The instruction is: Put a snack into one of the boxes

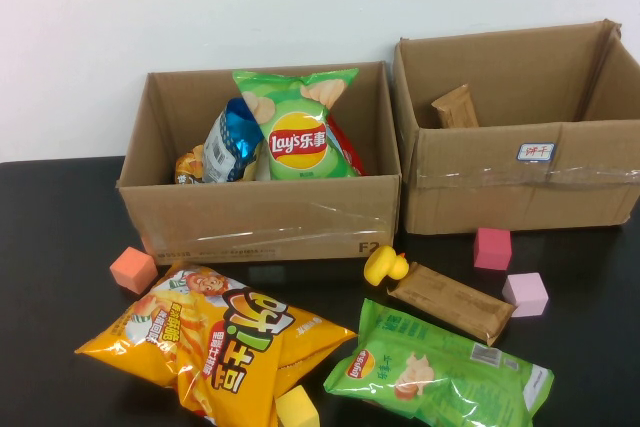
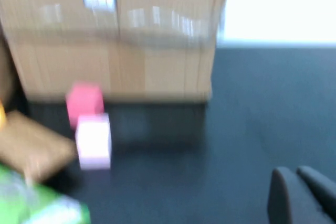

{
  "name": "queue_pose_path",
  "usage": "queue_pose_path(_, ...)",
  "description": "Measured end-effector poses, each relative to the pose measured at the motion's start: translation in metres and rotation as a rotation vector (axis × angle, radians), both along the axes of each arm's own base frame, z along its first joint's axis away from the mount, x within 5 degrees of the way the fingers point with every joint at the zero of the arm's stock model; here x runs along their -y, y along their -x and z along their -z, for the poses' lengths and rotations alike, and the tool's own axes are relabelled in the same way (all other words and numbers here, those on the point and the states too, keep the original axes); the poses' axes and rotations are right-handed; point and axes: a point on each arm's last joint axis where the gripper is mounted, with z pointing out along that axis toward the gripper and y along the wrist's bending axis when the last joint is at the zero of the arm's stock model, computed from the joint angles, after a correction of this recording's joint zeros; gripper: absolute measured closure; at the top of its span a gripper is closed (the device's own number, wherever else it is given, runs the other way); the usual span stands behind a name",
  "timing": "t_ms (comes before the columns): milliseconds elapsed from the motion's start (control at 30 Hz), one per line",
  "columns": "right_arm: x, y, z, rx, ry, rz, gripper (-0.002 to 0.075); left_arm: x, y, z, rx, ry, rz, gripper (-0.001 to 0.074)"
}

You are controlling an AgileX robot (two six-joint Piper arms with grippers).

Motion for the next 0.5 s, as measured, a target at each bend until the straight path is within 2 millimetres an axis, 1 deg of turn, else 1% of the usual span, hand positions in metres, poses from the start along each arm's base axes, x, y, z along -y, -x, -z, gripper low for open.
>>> queue_pose_path(67, 0.000, -0.002, -0.008, 0.087, -0.010, -0.003, 0.0727, -0.001, -0.001, -0.006, 0.070, 0.001, -0.008, 0.0736)
queue_pose_path(200, -0.001, -0.003, -0.024, 0.267, -0.013, -0.007, 0.0727, -0.003, -0.003, -0.031, 0.348, 0.018, -0.040, 0.0736)
queue_pose_path(300, -0.001, -0.003, -0.034, 0.381, -0.013, -0.009, 0.0727, -0.006, 0.001, -0.050, 0.560, 0.033, -0.063, 0.0736)
queue_pose_path(400, -0.001, -0.002, -0.041, 0.450, -0.013, -0.010, 0.0727, -0.008, 0.008, -0.065, 0.745, 0.040, -0.084, 0.0736)
queue_pose_path(500, -0.001, -0.001, -0.042, 0.471, -0.031, -0.009, 0.0727, -0.009, 0.014, -0.075, 0.867, 0.049, -0.098, 0.0736)
